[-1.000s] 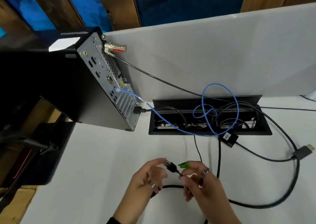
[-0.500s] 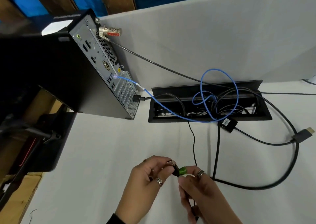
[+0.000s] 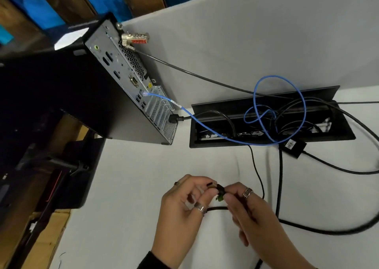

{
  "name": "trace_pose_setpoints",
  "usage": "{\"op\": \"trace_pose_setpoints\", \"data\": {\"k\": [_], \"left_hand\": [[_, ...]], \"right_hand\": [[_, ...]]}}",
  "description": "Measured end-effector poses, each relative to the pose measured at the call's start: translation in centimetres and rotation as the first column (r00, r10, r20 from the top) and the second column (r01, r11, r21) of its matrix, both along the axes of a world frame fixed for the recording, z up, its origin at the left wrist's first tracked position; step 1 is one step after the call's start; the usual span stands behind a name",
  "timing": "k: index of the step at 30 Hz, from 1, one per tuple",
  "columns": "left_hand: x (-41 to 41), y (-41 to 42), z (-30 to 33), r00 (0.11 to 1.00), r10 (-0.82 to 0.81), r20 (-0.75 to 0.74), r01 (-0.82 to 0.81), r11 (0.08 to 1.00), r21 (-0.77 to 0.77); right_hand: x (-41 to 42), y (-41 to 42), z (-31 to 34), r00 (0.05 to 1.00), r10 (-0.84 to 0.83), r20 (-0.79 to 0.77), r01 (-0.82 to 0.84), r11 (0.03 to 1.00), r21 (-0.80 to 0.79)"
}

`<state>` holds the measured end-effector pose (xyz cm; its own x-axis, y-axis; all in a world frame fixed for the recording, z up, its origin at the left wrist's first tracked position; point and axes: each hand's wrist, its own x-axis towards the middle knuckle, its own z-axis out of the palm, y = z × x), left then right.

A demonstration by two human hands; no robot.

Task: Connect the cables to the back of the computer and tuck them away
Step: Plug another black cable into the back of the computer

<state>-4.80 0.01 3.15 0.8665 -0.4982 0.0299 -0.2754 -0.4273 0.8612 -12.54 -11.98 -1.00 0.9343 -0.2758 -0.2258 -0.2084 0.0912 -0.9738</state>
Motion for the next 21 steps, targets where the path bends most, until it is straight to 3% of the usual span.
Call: {"op": "trace_pose_setpoints", "data": {"k": [11, 21], "left_hand": [[4.6, -0.2, 1.6, 0.985, 0.050, 0.165, -0.055, 0.998, 0.029], [6.5, 0.0, 2.9, 0.869, -0.033, 0.494, -0.027, 0.993, 0.113]], "right_hand": [[5.7, -1.0, 0.8, 0.986, 0.003, 0.166, 0.014, 0.995, -0.098], [8.9, -0.5, 0.7, 0.946, -0.019, 0.324, 0.035, 0.998, -0.044]]}}
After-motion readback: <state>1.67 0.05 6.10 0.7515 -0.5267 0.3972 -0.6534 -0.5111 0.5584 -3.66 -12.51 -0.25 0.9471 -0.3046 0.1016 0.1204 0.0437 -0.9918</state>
